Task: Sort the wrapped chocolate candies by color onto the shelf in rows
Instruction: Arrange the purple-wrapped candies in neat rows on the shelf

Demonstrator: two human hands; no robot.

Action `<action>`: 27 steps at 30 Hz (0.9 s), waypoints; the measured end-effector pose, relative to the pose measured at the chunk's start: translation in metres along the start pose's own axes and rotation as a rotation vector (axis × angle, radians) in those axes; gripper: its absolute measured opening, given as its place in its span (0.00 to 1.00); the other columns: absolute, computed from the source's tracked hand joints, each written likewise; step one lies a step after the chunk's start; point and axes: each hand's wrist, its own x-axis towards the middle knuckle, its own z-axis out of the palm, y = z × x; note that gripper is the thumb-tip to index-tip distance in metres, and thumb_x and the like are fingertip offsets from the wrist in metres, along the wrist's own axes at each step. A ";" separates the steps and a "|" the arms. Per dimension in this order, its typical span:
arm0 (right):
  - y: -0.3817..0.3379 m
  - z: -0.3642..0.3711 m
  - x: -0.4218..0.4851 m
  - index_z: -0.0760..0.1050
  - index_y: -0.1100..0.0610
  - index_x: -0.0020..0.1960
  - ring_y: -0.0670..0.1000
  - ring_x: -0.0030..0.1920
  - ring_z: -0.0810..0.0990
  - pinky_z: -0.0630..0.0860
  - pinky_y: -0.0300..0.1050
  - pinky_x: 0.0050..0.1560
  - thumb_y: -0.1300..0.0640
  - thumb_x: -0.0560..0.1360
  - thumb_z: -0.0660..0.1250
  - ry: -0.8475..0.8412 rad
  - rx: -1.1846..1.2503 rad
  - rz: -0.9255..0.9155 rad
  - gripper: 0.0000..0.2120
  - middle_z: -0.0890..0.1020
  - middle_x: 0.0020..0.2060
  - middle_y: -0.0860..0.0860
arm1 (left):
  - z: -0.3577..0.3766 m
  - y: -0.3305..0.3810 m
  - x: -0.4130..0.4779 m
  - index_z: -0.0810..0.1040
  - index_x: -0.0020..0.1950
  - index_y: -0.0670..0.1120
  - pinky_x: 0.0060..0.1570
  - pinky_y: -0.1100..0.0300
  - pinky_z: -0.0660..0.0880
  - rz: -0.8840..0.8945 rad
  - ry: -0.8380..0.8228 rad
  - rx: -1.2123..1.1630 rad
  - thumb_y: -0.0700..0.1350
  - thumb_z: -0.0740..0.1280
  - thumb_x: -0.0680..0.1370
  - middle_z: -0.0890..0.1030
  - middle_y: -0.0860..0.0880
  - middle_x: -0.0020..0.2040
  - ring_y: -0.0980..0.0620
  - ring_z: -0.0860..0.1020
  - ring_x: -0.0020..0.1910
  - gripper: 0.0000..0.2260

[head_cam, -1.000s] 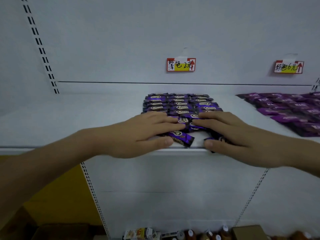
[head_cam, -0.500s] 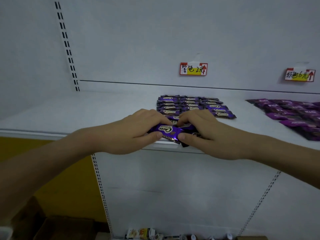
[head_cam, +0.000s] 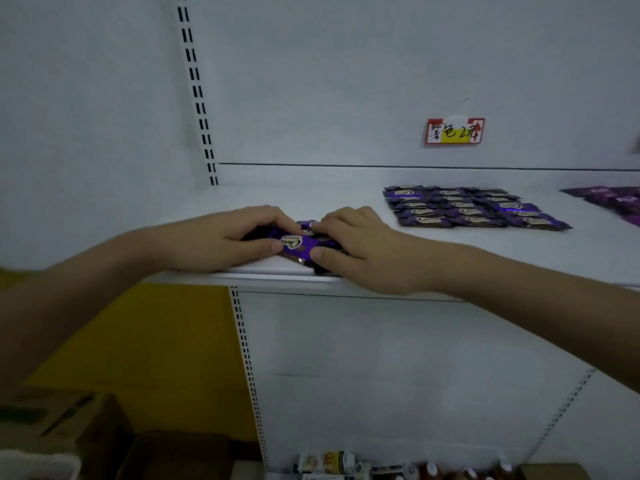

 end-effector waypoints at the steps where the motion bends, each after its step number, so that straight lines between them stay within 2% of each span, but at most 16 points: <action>1: -0.005 0.003 0.015 0.63 0.52 0.71 0.56 0.67 0.62 0.61 0.54 0.68 0.37 0.76 0.48 -0.010 -0.003 0.003 0.30 0.69 0.65 0.53 | -0.007 -0.009 0.000 0.73 0.62 0.56 0.62 0.56 0.70 -0.024 0.014 0.005 0.52 0.59 0.81 0.77 0.59 0.59 0.58 0.74 0.60 0.11; 5: -0.011 -0.003 0.055 0.71 0.54 0.65 0.57 0.61 0.70 0.66 0.50 0.63 0.44 0.79 0.56 0.004 0.043 0.036 0.20 0.74 0.58 0.56 | -0.026 -0.032 0.013 0.76 0.58 0.50 0.61 0.57 0.71 -0.082 0.129 0.092 0.44 0.63 0.80 0.79 0.55 0.57 0.60 0.76 0.55 0.08; 8: -0.003 -0.019 0.051 0.74 0.53 0.63 0.53 0.61 0.72 0.67 0.49 0.63 0.44 0.78 0.58 -0.009 0.104 0.017 0.19 0.76 0.58 0.52 | -0.037 -0.035 0.023 0.79 0.53 0.50 0.58 0.58 0.74 -0.104 0.123 0.116 0.45 0.68 0.77 0.81 0.56 0.54 0.62 0.78 0.53 0.06; 11: 0.007 -0.028 0.033 0.73 0.47 0.66 0.50 0.63 0.68 0.66 0.48 0.64 0.39 0.74 0.62 -0.050 0.016 0.015 0.23 0.73 0.60 0.50 | -0.045 -0.029 0.027 0.79 0.46 0.57 0.42 0.68 0.73 -0.136 0.110 0.183 0.53 0.70 0.74 0.79 0.63 0.55 0.60 0.78 0.43 0.03; 12: 0.010 -0.029 0.028 0.73 0.46 0.65 0.49 0.61 0.69 0.67 0.46 0.62 0.40 0.73 0.63 -0.040 0.006 0.021 0.23 0.74 0.58 0.50 | -0.047 -0.027 0.029 0.79 0.45 0.58 0.40 0.70 0.72 -0.139 0.123 0.195 0.54 0.71 0.73 0.79 0.63 0.54 0.59 0.77 0.42 0.03; 15: 0.013 -0.031 0.021 0.75 0.45 0.62 0.46 0.53 0.75 0.71 0.38 0.53 0.44 0.72 0.68 0.023 0.087 0.048 0.19 0.77 0.53 0.45 | -0.049 -0.020 0.037 0.81 0.45 0.51 0.41 0.69 0.73 -0.116 0.132 0.108 0.48 0.72 0.73 0.83 0.54 0.44 0.63 0.78 0.37 0.03; 16: 0.013 -0.031 0.022 0.75 0.46 0.61 0.43 0.51 0.76 0.71 0.34 0.50 0.46 0.72 0.69 0.043 0.120 0.047 0.17 0.78 0.51 0.44 | -0.050 -0.018 0.039 0.81 0.44 0.49 0.40 0.67 0.74 -0.117 0.124 0.071 0.47 0.72 0.73 0.84 0.51 0.41 0.60 0.79 0.36 0.03; 18: 0.017 -0.032 0.024 0.77 0.48 0.60 0.42 0.49 0.77 0.72 0.32 0.50 0.50 0.73 0.70 0.088 0.205 0.048 0.16 0.79 0.49 0.43 | -0.054 -0.015 0.041 0.81 0.44 0.48 0.46 0.55 0.76 -0.133 0.123 0.038 0.46 0.73 0.72 0.84 0.48 0.40 0.48 0.81 0.40 0.04; 20: 0.023 -0.036 0.024 0.79 0.51 0.59 0.44 0.47 0.79 0.74 0.35 0.51 0.54 0.74 0.70 0.143 0.312 0.067 0.14 0.81 0.49 0.46 | -0.058 -0.016 0.041 0.80 0.44 0.48 0.47 0.53 0.76 -0.160 0.135 -0.003 0.46 0.73 0.72 0.84 0.47 0.40 0.45 0.81 0.41 0.05; 23: 0.032 -0.045 0.020 0.79 0.51 0.57 0.39 0.35 0.77 0.71 0.27 0.36 0.57 0.77 0.66 0.205 0.430 0.108 0.10 0.82 0.43 0.45 | -0.060 -0.015 0.045 0.77 0.47 0.47 0.42 0.59 0.77 -0.189 0.195 -0.125 0.40 0.73 0.72 0.83 0.48 0.39 0.53 0.80 0.38 0.07; 24: 0.036 -0.047 0.018 0.79 0.51 0.57 0.39 0.34 0.77 0.71 0.28 0.35 0.57 0.77 0.65 0.208 0.478 0.123 0.10 0.82 0.41 0.44 | -0.059 -0.012 0.046 0.77 0.50 0.48 0.41 0.61 0.78 -0.185 0.210 -0.181 0.38 0.72 0.73 0.82 0.49 0.40 0.54 0.81 0.38 0.10; 27: 0.050 -0.055 0.008 0.80 0.52 0.56 0.44 0.40 0.80 0.78 0.38 0.45 0.59 0.77 0.65 0.190 0.623 0.188 0.10 0.85 0.45 0.49 | -0.053 0.000 0.054 0.75 0.62 0.52 0.42 0.61 0.80 -0.146 0.206 -0.325 0.35 0.70 0.74 0.81 0.45 0.45 0.50 0.82 0.41 0.20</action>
